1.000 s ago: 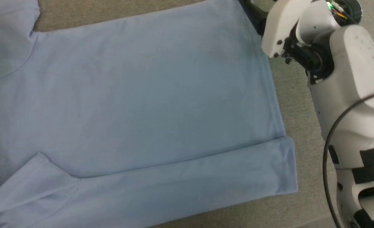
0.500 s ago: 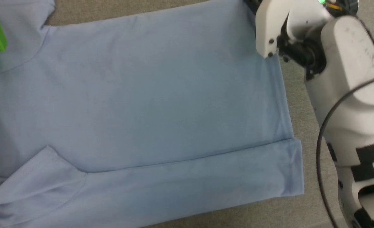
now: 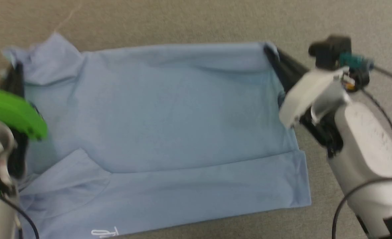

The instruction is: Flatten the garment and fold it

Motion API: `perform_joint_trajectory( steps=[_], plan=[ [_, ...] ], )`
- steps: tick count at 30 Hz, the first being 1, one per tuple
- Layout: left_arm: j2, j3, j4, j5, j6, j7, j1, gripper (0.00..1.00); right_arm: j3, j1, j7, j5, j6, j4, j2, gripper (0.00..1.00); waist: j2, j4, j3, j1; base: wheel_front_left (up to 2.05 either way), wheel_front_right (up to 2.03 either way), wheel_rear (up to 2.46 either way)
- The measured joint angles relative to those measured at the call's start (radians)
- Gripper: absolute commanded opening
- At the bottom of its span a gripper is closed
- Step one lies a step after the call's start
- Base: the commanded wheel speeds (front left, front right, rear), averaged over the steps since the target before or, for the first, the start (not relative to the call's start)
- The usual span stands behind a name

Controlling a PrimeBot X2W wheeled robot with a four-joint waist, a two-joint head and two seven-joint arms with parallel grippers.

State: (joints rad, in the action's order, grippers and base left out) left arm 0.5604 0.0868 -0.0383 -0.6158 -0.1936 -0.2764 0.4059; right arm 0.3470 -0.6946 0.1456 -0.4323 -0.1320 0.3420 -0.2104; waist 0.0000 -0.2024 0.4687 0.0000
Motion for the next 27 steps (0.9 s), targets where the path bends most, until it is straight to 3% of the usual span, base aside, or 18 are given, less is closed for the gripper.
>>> perform_joint_trajectory(
  steps=[6,11,21,27],
  plan=[
    [-0.046,-0.011,-0.037,-0.056,-0.001,0.047,-0.237,0.00,-0.019,0.160,-0.021,-0.001,0.000,-0.011,-0.036,0.00,0.0000,0.035,-0.102,0.0000,0.00,0.00,0.00],
    [-0.077,0.001,-0.044,-0.087,-0.001,0.049,-0.385,0.00,-0.056,0.286,0.024,0.002,0.000,-0.016,-0.063,0.00,0.0000,0.070,-0.179,-0.0001,0.00,0.00,0.00],
    [-0.129,0.018,0.013,-0.141,0.017,0.067,-0.498,0.00,-0.098,0.478,0.127,0.021,0.000,-0.058,-0.088,0.00,0.0000,0.147,-0.264,-0.0001,0.00,0.00,0.00],
    [-0.137,0.035,0.062,-0.151,0.037,0.075,-0.509,0.00,-0.110,0.524,0.160,0.064,0.000,-0.057,-0.072,0.00,0.0000,0.154,-0.276,-0.0001,0.00,0.00,0.00]
  ],
)
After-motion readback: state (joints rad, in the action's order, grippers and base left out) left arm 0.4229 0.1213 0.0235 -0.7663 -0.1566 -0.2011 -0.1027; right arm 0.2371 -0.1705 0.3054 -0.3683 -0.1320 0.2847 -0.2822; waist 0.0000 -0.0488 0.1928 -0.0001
